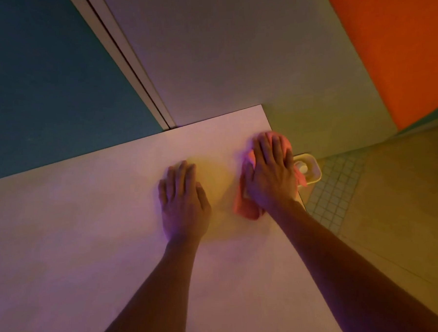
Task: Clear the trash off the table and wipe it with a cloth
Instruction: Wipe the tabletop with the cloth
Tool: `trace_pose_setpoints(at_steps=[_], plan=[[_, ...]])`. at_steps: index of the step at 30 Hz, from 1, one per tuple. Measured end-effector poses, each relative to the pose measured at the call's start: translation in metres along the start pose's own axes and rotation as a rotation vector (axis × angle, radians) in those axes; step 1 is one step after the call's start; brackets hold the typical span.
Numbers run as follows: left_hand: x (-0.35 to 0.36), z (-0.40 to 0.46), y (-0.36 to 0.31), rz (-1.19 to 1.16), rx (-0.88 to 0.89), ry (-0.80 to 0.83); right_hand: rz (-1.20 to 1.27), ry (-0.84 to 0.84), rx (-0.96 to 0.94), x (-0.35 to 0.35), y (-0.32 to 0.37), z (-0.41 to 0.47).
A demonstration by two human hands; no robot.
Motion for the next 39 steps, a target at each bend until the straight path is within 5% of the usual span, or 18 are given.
trace_pose_setpoints(at_steps=[8,20,26,39], plan=[[0.004,0.011,0.000,0.018,0.019,-0.017,0.019,0.023,0.062,0.013,0.017,0.070],[0.005,0.012,0.006,-0.010,0.017,-0.022,-0.047,0.035,-0.037,-0.006,-0.016,-0.157],[0.003,0.014,0.003,-0.099,0.030,0.014,-0.032,-0.013,-0.099,-0.003,-0.019,-0.154],[-0.050,-0.224,-0.071,-0.183,0.052,0.160,-0.012,0.083,-0.106,-0.010,-0.043,-0.224]])
Point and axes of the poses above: each hand's wrist, its own z-axis towards the middle knuckle, its own x-axis out of the palm, y = z × x, the point moved 4 cm from there along z, towards the middle knuckle, and after that the axes turned 13 degrees about x, right-handed, at the moved point
